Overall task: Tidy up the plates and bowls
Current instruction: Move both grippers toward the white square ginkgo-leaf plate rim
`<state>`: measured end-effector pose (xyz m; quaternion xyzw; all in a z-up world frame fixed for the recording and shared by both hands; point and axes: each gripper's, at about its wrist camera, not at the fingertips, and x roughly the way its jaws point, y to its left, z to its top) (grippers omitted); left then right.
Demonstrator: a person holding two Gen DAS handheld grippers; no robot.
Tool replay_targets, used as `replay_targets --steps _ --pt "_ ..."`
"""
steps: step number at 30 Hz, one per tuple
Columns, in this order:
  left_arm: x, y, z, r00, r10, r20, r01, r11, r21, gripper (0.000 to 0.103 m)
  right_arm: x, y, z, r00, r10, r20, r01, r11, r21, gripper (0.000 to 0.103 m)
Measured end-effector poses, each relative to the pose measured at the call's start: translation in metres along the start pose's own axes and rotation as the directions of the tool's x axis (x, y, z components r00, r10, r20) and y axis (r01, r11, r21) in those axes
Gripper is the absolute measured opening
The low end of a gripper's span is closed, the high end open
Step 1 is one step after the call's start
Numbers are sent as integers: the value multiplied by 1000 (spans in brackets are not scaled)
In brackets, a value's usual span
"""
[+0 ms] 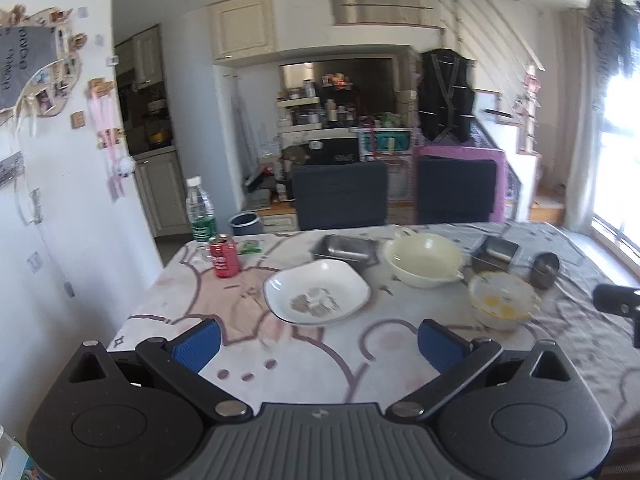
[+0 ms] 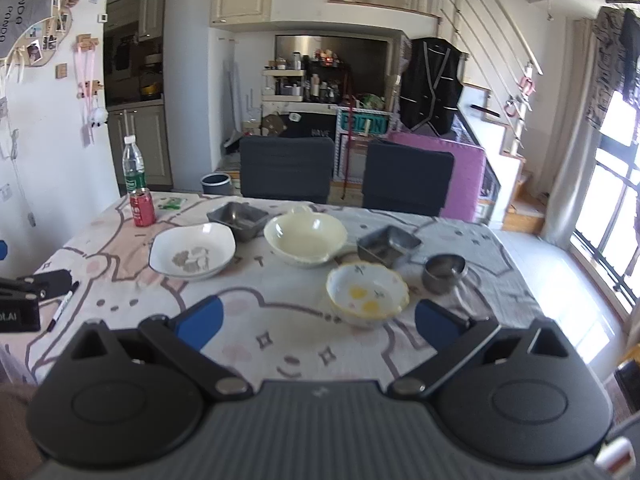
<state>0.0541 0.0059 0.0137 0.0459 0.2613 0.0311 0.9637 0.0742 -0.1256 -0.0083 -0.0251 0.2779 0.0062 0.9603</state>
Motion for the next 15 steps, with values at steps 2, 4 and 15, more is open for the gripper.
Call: replay_targets --steps 2,4,15 --pt "16 7 7 999 33 -7 -33 999 -20 103 14 0 10 1000 26 3 -26 999 -22 103" --pt "31 14 13 998 60 -12 -60 998 -36 103 31 2 20 998 56 -1 -56 997 -46 103" --pt "121 45 23 989 115 -92 -125 986 -114 103 135 29 58 992 126 12 -123 982 -140 103"
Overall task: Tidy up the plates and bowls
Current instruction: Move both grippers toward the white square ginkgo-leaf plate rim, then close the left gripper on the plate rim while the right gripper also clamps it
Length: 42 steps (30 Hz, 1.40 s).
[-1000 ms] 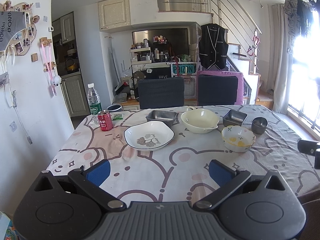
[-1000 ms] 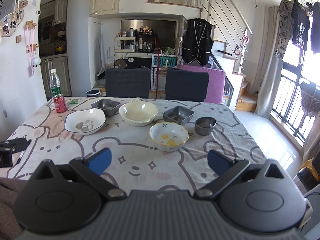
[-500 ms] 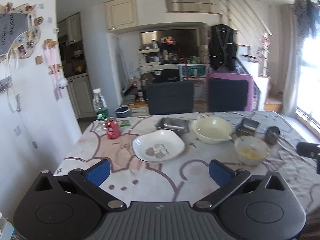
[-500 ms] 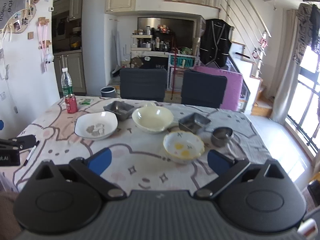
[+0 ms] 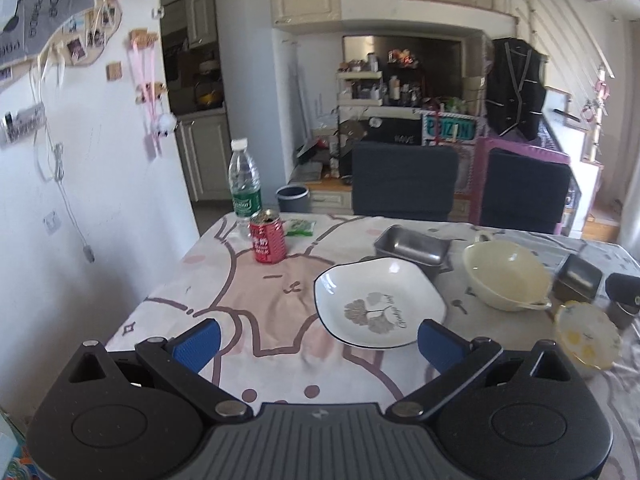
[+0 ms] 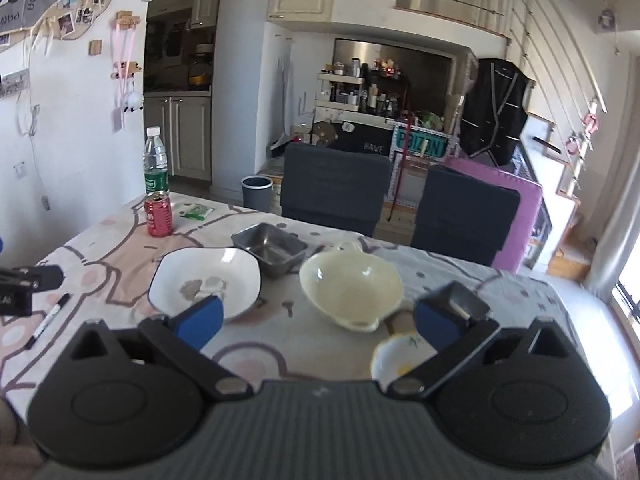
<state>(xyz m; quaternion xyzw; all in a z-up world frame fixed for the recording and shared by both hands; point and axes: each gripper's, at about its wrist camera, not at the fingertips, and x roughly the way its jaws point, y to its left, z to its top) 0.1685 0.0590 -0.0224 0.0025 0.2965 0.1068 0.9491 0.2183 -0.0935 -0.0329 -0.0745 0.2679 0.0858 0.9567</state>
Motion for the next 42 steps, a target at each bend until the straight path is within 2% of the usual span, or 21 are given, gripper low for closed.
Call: replay_targets --steps 11,19,22,29,30,34,37,40,42 --pt "103 30 10 996 44 -73 -52 993 -109 103 104 14 31 992 123 -38 -124 992 -20 103" --pt "175 40 3 987 37 -157 -58 990 -128 103 180 20 33 963 235 -134 -242 970 -35 103" --pt "198 40 0 984 2 -177 -25 992 -127 103 204 24 31 953 250 -171 -255 967 -7 103" --pt "241 30 2 973 -127 -191 102 986 -134 103 255 37 29 932 257 -256 -262 965 14 102" --pt "248 29 2 970 -135 -202 109 985 -137 103 261 37 29 930 257 -264 -260 965 24 100" --pt "274 35 2 954 -171 -245 121 971 -208 103 287 36 25 916 268 -299 -260 963 69 71" --pt "284 42 0 949 -205 -241 139 955 -263 101 301 33 24 905 281 -321 -259 960 111 56" --pt "286 47 -1 945 -223 -240 142 939 -314 92 312 29 21 899 289 -329 -257 957 138 50" --pt "285 48 -2 938 -266 -225 187 930 -317 76 316 26 20 894 305 -329 -266 951 159 43"
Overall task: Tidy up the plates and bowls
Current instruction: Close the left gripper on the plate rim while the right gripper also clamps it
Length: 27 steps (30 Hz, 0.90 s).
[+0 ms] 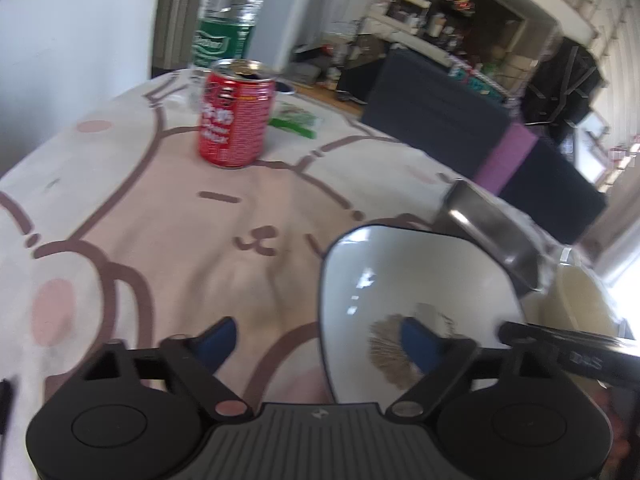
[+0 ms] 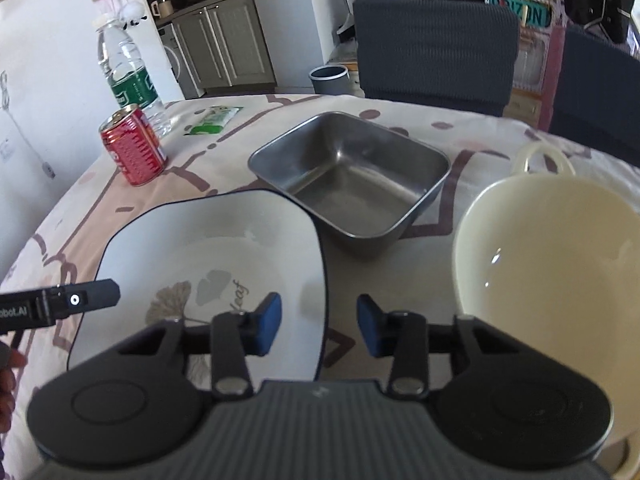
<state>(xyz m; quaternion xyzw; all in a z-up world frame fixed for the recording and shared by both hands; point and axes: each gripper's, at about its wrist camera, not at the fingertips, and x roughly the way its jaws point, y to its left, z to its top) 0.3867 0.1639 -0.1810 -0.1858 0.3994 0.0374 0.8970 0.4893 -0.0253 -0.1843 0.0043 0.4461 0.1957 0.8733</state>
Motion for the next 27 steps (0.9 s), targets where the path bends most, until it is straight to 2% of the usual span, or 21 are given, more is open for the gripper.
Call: replay_targets --steps 1,3,4,8,10,17,27 --pt "0 -1 0 1000 -15 -4 15 1000 6 71 3 -2 1 1000 8 -1 -8 1000 9 39" --pt "0 -1 0 999 -33 -11 33 999 2 56 10 -6 2 1000 27 -5 -27 999 25 29" --pt "1 -1 -1 999 -41 -18 41 999 -3 52 12 -7 2 999 40 -9 -39 999 35 24" --pt "7 -1 -3 998 -47 -48 46 999 -8 22 22 -10 3 996 92 -20 -91 994 59 21" --pt "10 1 -3 998 -30 -55 29 1000 -10 15 21 -9 2 995 93 -18 -92 994 53 21" --pt "6 10 -7 995 -73 -61 73 997 -3 13 8 -4 -6 995 91 -36 -90 995 30 18" --pt "-56 -14 -28 989 -145 -31 147 988 50 13 -59 4 -34 998 61 -18 -60 998 32 18"
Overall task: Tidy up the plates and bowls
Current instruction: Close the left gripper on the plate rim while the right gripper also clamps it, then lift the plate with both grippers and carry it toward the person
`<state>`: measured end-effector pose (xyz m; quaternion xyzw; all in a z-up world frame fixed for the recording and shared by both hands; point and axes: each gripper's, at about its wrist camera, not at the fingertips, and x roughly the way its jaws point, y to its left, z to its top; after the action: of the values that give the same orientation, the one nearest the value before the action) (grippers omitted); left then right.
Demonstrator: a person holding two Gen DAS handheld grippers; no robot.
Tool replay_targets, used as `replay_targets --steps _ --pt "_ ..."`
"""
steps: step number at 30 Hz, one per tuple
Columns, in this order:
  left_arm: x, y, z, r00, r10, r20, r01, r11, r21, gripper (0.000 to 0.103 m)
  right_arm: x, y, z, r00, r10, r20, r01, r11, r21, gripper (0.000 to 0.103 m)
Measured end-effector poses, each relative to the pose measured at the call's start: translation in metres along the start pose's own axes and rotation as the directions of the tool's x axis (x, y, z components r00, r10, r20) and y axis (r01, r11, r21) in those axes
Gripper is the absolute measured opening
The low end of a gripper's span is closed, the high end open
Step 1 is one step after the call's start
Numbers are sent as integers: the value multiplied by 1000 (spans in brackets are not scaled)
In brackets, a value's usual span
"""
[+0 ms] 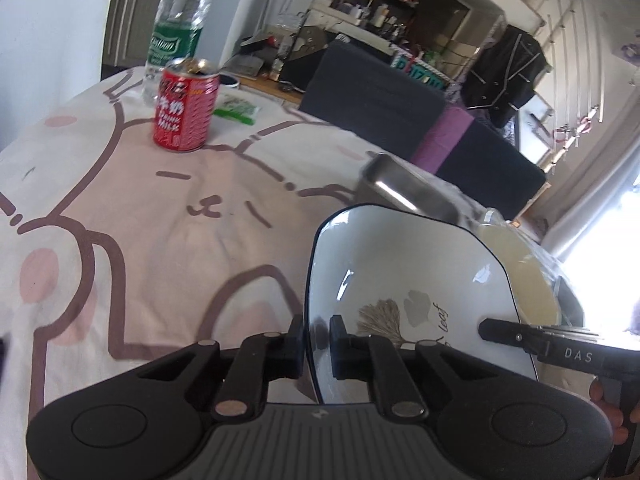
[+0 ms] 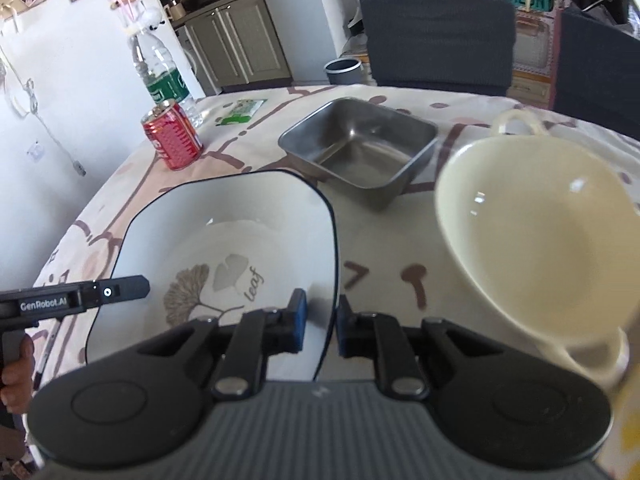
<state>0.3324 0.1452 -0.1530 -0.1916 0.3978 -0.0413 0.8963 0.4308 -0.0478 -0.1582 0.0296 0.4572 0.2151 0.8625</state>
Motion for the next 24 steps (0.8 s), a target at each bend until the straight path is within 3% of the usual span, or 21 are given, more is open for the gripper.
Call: replay_targets --steps 5,12,18,24 --pt "-25 -21 -11 1000 -20 3 20 999 28 13 -41 2 -25 1000 -24 19 23 998 55 19" --pt "-32 -40 -30 998 -16 -53 20 997 70 13 -64 13 -60 993 -113 -46 119 980 158 20" --pt "-26 -40 -45 994 9 -109 -1 997 75 13 -60 11 -70 982 -153 -108 173 960 220 21" --pt "-17 -29 -47 990 57 -132 -51 998 47 13 -43 19 -79 975 -142 -173 174 967 187 22"
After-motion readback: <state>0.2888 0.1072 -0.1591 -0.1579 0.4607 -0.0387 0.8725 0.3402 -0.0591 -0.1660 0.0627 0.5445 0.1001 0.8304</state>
